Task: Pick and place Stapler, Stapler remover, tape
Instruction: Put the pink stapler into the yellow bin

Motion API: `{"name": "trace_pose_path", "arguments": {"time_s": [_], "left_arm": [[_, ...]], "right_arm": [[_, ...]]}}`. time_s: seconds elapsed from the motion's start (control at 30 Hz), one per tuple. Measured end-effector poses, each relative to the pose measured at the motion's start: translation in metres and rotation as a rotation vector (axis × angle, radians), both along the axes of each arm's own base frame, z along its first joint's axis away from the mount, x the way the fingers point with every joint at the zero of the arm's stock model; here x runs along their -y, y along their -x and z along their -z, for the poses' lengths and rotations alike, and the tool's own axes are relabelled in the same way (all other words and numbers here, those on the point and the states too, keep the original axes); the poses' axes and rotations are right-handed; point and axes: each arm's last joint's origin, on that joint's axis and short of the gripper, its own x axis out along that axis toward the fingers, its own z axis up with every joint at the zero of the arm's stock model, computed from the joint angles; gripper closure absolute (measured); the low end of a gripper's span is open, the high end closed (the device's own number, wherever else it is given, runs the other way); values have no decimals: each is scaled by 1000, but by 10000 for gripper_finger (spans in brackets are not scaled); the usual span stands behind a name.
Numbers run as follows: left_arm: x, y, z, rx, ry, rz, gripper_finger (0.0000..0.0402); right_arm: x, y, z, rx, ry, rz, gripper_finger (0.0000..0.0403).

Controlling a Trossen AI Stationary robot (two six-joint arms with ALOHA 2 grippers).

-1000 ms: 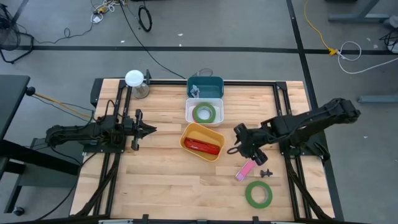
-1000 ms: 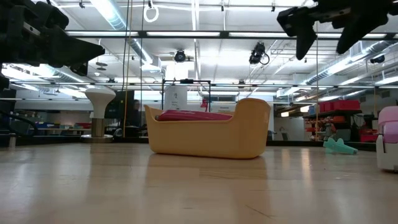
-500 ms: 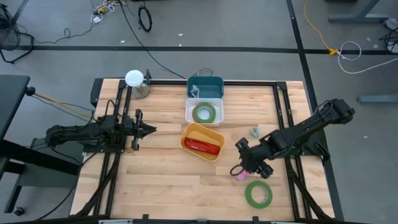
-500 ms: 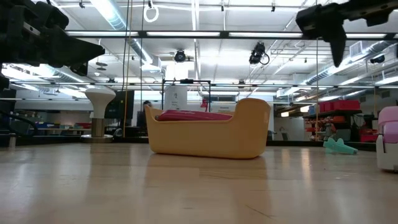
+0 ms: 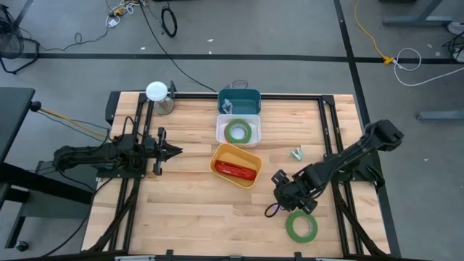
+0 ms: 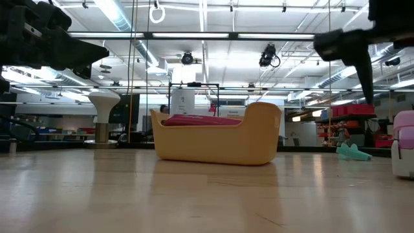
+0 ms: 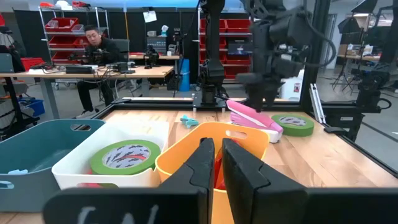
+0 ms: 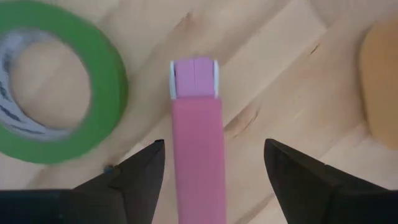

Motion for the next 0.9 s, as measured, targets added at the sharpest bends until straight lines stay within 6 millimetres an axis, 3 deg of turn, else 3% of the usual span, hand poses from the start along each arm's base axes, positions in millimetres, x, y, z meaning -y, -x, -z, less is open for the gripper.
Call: {"name": "trace_pose_path", "arguments": {"time_s": [0.47, 0.63, 0.9], "left_arm": [[0, 0, 0, 0, 0, 0, 365], [0, 0, 0, 0, 0, 0, 365], [0, 0, 0, 0, 0, 0, 365]], "right_arm": [[9, 12, 46, -119, 156, -22, 128], [11, 15, 49, -136, 165, -20, 138], [10, 14, 49, -129, 160, -19, 194]]}}
